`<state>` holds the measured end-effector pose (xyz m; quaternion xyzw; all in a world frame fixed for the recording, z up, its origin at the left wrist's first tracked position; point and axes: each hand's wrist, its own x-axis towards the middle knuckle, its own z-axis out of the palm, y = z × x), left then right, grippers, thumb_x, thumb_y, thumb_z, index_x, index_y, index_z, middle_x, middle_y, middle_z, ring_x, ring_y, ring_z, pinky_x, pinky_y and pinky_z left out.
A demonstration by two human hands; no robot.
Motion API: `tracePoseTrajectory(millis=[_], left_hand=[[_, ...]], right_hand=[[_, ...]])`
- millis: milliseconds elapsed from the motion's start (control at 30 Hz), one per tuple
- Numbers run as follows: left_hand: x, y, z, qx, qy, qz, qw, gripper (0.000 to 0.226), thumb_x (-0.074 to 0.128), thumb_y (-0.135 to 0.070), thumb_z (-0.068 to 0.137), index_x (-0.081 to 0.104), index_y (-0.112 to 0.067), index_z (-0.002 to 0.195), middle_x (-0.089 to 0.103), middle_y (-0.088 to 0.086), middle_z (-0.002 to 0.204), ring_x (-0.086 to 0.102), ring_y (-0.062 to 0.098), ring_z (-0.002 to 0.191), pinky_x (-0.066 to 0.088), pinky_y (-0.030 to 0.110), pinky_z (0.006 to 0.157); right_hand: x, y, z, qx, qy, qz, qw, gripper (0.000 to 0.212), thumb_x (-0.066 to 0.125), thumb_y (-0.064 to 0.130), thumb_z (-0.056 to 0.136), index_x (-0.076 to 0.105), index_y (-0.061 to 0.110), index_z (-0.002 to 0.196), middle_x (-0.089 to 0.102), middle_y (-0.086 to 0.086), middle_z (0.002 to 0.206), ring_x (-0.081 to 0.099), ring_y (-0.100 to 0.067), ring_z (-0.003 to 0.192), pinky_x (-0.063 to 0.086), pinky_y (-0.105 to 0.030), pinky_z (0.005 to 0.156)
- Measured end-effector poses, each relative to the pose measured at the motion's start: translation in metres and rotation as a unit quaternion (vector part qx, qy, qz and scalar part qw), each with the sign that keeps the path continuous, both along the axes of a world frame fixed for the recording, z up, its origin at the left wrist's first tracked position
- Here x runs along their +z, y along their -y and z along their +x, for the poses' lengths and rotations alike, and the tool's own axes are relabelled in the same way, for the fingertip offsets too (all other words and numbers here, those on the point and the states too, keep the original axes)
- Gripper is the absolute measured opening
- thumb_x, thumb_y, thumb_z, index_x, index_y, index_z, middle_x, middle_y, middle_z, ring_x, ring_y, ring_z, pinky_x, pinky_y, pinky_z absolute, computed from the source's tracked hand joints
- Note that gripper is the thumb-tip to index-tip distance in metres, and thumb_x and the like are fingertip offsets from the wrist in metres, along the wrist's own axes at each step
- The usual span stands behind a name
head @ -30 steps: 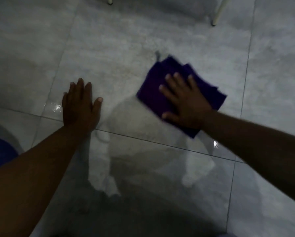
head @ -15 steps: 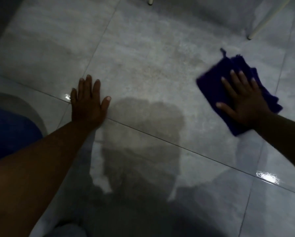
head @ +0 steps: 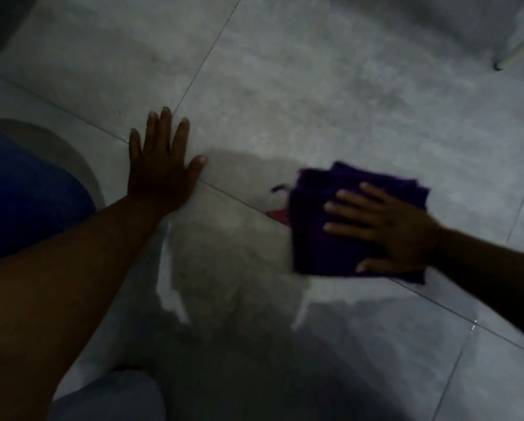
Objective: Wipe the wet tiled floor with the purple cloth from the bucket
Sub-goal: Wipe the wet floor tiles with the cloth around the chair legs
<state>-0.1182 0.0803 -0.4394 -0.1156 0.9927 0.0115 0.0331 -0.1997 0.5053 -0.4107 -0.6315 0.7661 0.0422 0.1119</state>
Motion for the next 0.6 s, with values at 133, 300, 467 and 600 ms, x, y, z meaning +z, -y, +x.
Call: tracePoseTrajectory(millis=[133, 300, 467, 600], left_hand=[[-0.008, -0.011, 0.007, 0.002, 0.016, 0.022, 1.000, 0.076, 0.021, -0.063, 0.096, 0.012, -0.021, 0.158, 0.005, 0.014, 0.168, 0.004, 0.034, 0.155, 0.008, 0.058, 0.123], [-0.005, -0.012, 0.000, 0.021, 0.003, 0.127, 0.992, 0.074, 0.015, -0.058, 0.093, 0.028, -0.021, 0.155, 0.017, 0.012, 0.166, 0.013, 0.031, 0.154, 0.012, 0.055, 0.123], [0.011, 0.018, 0.028, 0.128, -0.115, 0.217, 0.961, 0.073, 0.023, -0.054, 0.096, 0.039, -0.007, 0.150, 0.027, 0.020, 0.161, 0.022, 0.033, 0.152, 0.019, 0.040, 0.124], [0.010, 0.026, 0.043, 0.096, -0.073, 0.171, 0.978, 0.071, 0.026, -0.054, 0.097, 0.035, -0.010, 0.152, 0.020, 0.019, 0.164, 0.015, 0.035, 0.153, 0.015, 0.048, 0.124]], right_hand=[[0.002, 0.003, -0.057, -0.198, -0.004, 0.016, 0.980, 0.085, 0.021, 0.075, 0.088, 0.018, 0.023, 0.155, 0.019, -0.015, 0.163, 0.015, -0.038, 0.151, 0.017, -0.062, 0.117], [-0.006, 0.138, -0.088, -0.347, 0.002, 0.002, 0.938, 0.088, 0.016, 0.078, 0.086, 0.004, 0.028, 0.157, -0.002, -0.010, 0.166, -0.003, -0.033, 0.153, 0.000, -0.059, 0.121], [-0.018, 0.265, 0.012, -0.191, 0.015, -0.020, 0.981, 0.087, 0.020, 0.076, 0.087, 0.012, 0.025, 0.157, 0.004, -0.011, 0.166, 0.000, -0.034, 0.153, 0.003, -0.061, 0.120], [-0.028, 0.221, 0.085, -0.008, 0.034, -0.042, 0.998, 0.081, 0.029, 0.072, 0.091, 0.025, 0.024, 0.155, 0.017, -0.010, 0.164, 0.008, -0.034, 0.152, 0.008, -0.060, 0.119]])
